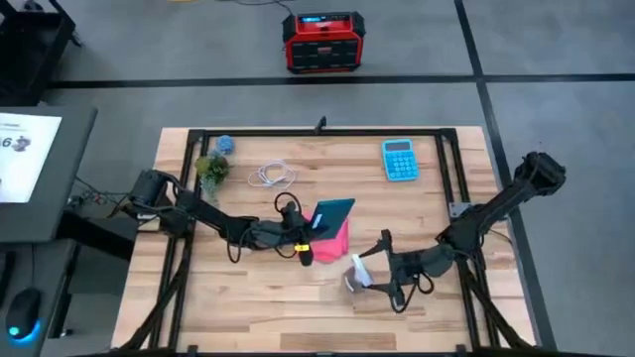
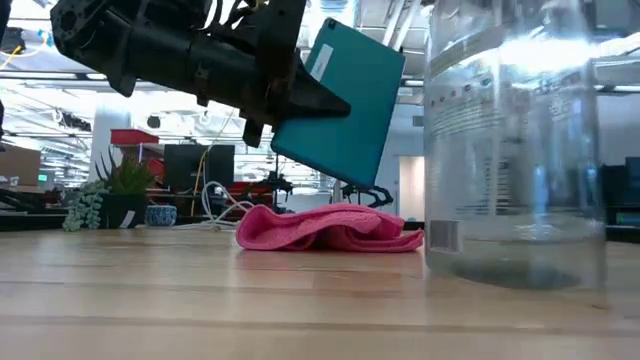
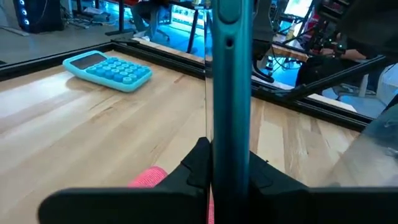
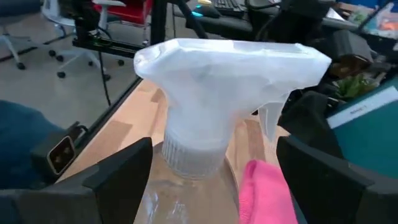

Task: Apply microfiber cloth
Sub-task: Spray the back of the cellphone using the spray bottle

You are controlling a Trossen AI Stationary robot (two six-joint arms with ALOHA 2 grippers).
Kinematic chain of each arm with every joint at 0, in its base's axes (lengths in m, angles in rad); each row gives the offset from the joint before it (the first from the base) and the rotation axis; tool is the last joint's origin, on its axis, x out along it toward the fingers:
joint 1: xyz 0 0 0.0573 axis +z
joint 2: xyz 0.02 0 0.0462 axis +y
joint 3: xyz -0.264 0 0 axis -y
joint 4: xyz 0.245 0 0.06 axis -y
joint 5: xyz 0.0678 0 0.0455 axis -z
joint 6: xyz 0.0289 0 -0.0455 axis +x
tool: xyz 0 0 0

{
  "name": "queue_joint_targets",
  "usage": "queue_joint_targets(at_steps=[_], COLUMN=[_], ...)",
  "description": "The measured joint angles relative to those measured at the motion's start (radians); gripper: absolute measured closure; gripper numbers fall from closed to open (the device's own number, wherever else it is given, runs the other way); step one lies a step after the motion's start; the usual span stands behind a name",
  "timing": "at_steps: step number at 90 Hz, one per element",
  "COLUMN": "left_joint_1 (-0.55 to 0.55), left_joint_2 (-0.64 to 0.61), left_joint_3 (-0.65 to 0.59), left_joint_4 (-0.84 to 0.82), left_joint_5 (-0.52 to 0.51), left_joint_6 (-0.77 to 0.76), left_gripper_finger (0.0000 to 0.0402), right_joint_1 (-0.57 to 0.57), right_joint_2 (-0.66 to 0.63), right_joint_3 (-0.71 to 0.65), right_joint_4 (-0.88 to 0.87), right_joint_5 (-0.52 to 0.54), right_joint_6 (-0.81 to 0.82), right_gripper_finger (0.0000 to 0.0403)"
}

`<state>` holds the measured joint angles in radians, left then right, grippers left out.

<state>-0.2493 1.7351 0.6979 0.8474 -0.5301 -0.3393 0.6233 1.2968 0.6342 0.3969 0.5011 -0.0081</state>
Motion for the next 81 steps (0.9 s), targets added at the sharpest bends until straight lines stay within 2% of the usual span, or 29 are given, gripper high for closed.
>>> queue_joint_targets(at_steps=[24,56,81], left_joint_1=[0.0,0.0,-0.004], left_joint_2=[-0.006,-0.111,-0.113], left_joint_3=[0.0,-0.001,-0.001], left_joint_4=[-0.001,-0.087,-0.09], left_joint_5=[0.0,-0.002,-0.002], left_joint_6=[0.023,0.07,0.054], left_gripper_finger=[0.0389,0.0389,0.0389], right_joint_1=[-0.025,-0.034,-0.056], right_joint_2=[0.0,0.001,-0.001], right_joint_3=[0.0,0.0,0.005], right_joint_4=[-0.001,-0.001,0.004], right_joint_5=[-0.002,-0.003,-0.003], right_joint_6=[0.008,0.004,-0.043], right_gripper_finger=[0.0072,0.0072,0.0072])
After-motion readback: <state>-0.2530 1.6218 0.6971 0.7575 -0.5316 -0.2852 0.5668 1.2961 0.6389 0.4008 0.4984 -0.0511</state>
